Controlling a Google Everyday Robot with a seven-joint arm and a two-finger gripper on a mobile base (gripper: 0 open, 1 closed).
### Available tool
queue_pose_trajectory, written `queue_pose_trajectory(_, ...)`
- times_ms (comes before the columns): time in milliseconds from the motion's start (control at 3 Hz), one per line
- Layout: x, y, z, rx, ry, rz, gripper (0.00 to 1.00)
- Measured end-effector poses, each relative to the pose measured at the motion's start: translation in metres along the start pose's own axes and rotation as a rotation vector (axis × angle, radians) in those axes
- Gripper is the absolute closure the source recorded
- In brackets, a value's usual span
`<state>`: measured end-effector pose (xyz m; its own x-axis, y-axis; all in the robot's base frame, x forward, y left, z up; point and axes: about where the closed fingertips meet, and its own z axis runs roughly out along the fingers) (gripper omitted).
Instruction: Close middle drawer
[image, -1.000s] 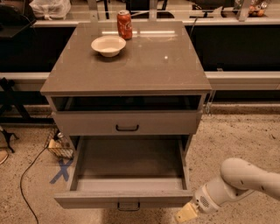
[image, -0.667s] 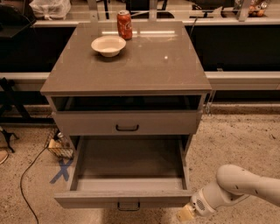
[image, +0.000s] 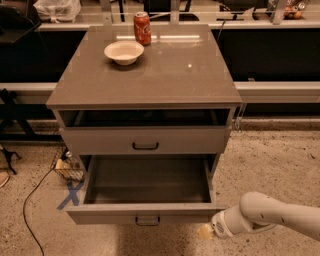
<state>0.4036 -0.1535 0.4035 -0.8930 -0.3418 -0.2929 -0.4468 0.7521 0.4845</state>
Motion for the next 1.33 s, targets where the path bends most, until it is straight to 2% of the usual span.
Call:
queue_pose_trajectory(333, 0.0, 0.0, 0.0, 0.0, 0.0, 0.0, 1.0)
queue_pose_trajectory(667, -0.014, -0.007, 0.005, 0.002, -0.039, -0.001, 1.0)
queue_pose_trajectory(1000, -0.058, -0.018, 0.018, 0.0, -0.12, -0.021, 1.0)
queue_pose_trajectory(1333, -0.058, -0.018, 0.018, 0.0, -0.122, -0.022, 1.0)
